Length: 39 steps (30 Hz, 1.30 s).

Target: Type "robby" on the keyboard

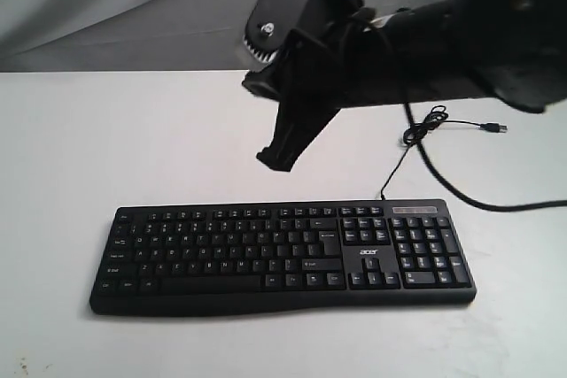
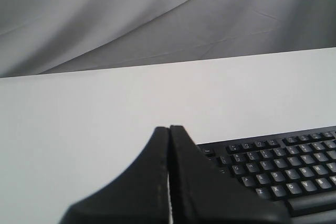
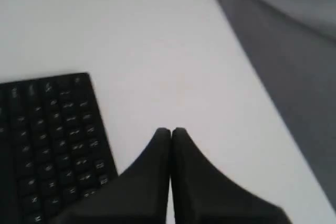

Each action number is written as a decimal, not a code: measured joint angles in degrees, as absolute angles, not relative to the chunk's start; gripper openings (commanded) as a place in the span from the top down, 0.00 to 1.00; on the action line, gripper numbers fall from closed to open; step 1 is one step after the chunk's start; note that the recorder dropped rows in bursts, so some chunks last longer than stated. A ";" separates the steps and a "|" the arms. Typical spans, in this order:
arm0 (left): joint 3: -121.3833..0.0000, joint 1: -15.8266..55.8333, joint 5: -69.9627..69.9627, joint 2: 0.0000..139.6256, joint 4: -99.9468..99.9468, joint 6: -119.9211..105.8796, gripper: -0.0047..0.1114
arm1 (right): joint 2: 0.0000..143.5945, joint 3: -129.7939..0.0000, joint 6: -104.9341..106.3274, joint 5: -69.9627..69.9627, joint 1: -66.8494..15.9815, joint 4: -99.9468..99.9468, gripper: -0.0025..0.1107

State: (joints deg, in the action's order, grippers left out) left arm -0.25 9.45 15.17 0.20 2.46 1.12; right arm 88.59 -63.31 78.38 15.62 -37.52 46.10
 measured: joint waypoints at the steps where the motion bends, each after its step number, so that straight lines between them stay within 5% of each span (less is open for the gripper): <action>1: -0.25 9.45 15.17 0.20 2.46 1.12 0.96 | 85.80 -61.33 77.97 12.14 -38.39 46.71 0.98; 20: -0.25 9.45 15.17 0.20 2.46 1.12 0.96 | 48.18 -32.47 76.74 -30.39 -67.23 59.76 0.98; 39: -0.25 9.45 15.17 0.20 2.46 1.12 0.96 | 39.65 -28.83 76.30 -34.18 -68.49 79.69 0.98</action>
